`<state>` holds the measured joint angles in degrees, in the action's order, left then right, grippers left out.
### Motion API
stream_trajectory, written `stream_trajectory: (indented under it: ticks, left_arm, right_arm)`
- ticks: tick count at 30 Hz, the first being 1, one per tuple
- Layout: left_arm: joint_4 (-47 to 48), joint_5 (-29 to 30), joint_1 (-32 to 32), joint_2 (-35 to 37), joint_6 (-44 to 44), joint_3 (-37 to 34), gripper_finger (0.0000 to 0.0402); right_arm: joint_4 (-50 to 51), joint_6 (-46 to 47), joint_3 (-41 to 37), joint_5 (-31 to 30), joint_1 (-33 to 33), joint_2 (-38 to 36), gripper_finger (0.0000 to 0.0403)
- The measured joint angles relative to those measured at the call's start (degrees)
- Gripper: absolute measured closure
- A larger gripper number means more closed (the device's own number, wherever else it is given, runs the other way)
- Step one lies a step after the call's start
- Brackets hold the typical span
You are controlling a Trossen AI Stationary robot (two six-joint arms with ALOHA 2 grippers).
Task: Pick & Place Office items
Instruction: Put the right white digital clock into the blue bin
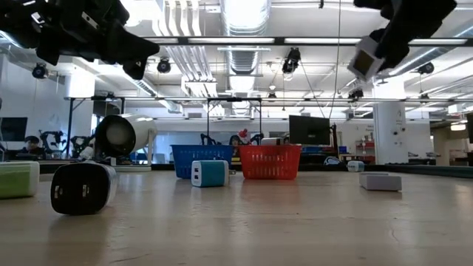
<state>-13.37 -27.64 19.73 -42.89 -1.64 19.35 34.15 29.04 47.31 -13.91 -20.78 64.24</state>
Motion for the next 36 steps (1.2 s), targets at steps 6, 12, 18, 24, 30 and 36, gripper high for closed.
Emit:
stream_trajectory:
  ticks: [6, 12, 18, 24, 30, 36]
  left_arm:
    - [0.2, 0.0, -0.1, 0.0, 0.2, 0.0, 0.0394]
    - [0.2, 0.0, -0.1, 0.0, 0.0, 0.0, 0.0394]
    - [-1.5, 0.0, -0.1, 0.0, -0.1, 0.0, 0.0394]
    - [-2.4, 0.0, -0.1, 0.0, 0.0, 0.0, 0.0394]
    - [-1.6, -0.1, -0.1, 0.0, 0.1, 0.0, 0.0394]
    - [-0.7, -0.1, -0.1, 0.0, -0.2, 0.0, 0.0394]
  right_arm:
    - [-18.7, -5.4, -14.7, -4.1, 0.0, -14.0, 0.0123]
    - [-25.6, -6.2, -24.6, -7.2, 1.6, -21.5, 0.0123]
    - [-25.9, -8.5, -18.2, -5.7, 8.4, -13.9, 0.0123]
    - [-22.9, -19.9, 0.0, -3.3, 16.8, 5.5, 0.0123]
    - [-18.9, -31.4, 18.1, -0.7, 22.6, 27.7, 0.0123]
    - [-12.0, -37.0, 34.3, 2.1, 26.3, 44.6, 0.0123]
